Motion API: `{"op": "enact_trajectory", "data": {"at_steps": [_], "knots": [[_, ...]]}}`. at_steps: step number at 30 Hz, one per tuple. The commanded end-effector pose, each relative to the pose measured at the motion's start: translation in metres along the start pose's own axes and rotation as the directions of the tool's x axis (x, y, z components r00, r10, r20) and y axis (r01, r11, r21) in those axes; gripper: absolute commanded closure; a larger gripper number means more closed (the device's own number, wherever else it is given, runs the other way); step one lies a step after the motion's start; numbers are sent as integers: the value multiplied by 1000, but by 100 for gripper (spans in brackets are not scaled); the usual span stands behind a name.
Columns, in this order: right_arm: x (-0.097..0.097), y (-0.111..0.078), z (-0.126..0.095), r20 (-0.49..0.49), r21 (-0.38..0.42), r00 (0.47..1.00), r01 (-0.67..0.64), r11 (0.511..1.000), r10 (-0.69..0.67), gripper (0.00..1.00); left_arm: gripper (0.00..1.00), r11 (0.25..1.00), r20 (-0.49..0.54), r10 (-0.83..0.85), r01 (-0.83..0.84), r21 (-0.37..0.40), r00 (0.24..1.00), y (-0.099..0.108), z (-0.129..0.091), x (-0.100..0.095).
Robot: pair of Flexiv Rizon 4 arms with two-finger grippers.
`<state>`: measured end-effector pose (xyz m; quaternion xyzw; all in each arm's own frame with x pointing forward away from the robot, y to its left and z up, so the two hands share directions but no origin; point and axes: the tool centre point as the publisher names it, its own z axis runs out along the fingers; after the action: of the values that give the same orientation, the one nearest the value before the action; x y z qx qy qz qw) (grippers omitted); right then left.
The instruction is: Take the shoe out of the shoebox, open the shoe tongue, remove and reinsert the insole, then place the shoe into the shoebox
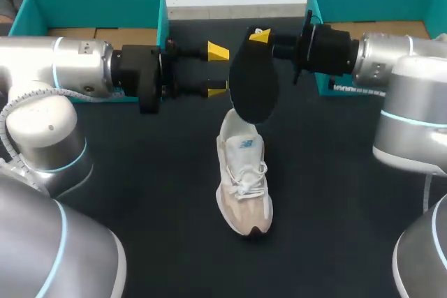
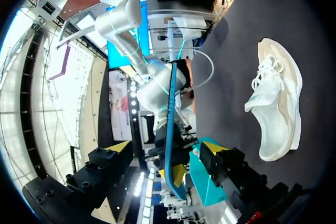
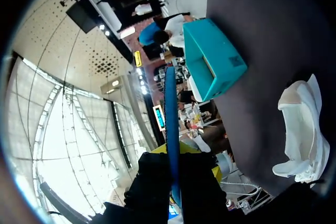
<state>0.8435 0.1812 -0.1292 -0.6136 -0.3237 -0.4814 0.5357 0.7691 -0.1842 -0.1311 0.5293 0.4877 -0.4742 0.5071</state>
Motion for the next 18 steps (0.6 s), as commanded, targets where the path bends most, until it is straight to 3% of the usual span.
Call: {"op": "enact_trajectory", "data": {"at_steps": [1,10,11,12,16,17,18], "knots": [[-3,2,20,11,13,1000,-6,1000,6,100,45,1000,24,7,-7,-12,1000,2,16,4],[-5,-2,25,1,-1,1000,-11,1000,11,100,72,999,42,14,-13,-32,999,5,26,9],[-5,-3,25,-3,-4,1000,-9,1000,9,100,82,999,49,16,-14,-42,999,5,27,10],[-5,-3,26,-3,-7,1000,-6,1000,6,100,100,998,55,16,-13,-55,998,6,28,10],[-7,-7,25,-24,1,999,24,1000,-24,100,100,999,60,9,-6,-52,998,7,23,11],[-6,-9,25,-36,26,999,41,999,-40,80,100,999,64,3,0,-50,998,6,20,10],[-6,-10,25,-53,40,997,55,998,-53,0,100,999,66,-1,3,-45,998,6,17,9]]}}
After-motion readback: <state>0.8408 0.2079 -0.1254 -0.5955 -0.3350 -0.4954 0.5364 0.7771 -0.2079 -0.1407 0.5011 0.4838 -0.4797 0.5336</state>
